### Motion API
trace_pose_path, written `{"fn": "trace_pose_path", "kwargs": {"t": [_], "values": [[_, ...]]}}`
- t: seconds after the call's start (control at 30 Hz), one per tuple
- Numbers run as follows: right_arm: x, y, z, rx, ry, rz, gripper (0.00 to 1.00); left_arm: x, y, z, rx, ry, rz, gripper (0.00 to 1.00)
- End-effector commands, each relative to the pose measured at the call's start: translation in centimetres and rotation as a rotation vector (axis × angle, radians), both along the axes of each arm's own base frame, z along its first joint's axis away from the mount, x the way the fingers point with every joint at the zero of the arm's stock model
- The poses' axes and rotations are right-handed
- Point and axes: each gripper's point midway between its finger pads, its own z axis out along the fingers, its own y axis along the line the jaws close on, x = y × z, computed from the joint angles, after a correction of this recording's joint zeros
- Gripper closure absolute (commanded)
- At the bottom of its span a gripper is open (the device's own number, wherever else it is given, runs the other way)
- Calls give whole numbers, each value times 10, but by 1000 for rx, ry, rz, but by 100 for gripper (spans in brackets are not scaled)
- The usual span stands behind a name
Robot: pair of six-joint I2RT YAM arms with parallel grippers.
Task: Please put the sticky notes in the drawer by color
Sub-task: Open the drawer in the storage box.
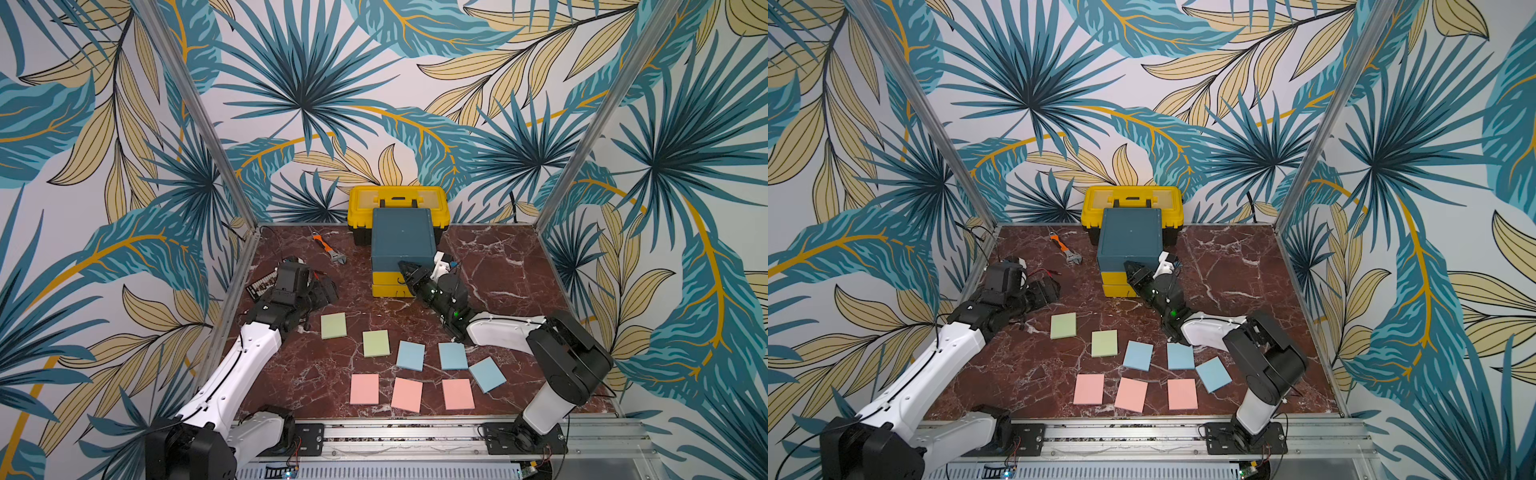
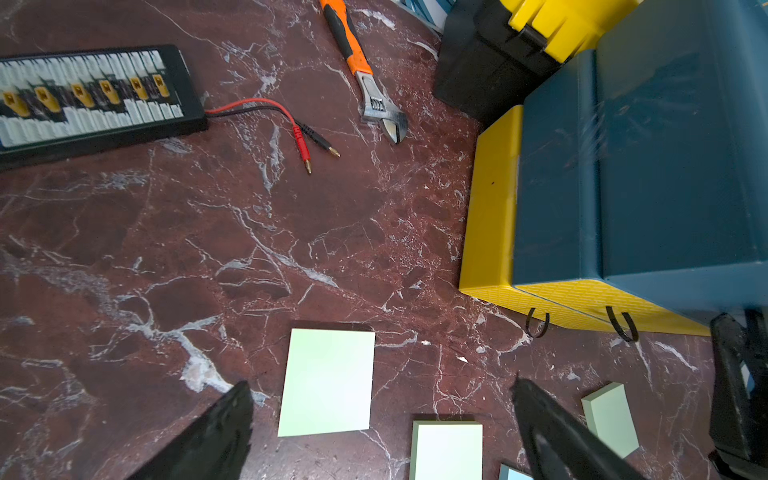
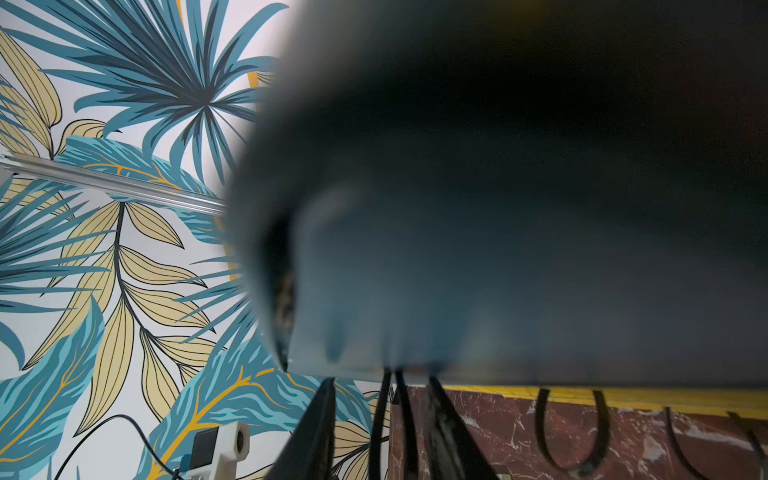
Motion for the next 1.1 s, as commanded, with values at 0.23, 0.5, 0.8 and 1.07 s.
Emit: {"fn": "trace_pose_path", "kwargs": {"t": [0.23,0.5,0.8,1.07], "values": [[5,2,4,4,-19,5,88,-4,1,2,13,-21,-6,2],[-1,5,-2,10,-1,35,99,-3,1,-2,11,-10,-4,2],[-16,-2,1,10,-4,48,100,0,1,-5,16,-3,-1,2],[-39,-9,-12,18,40,48,99,6,-2,-7,10,1,-7,2]]}}
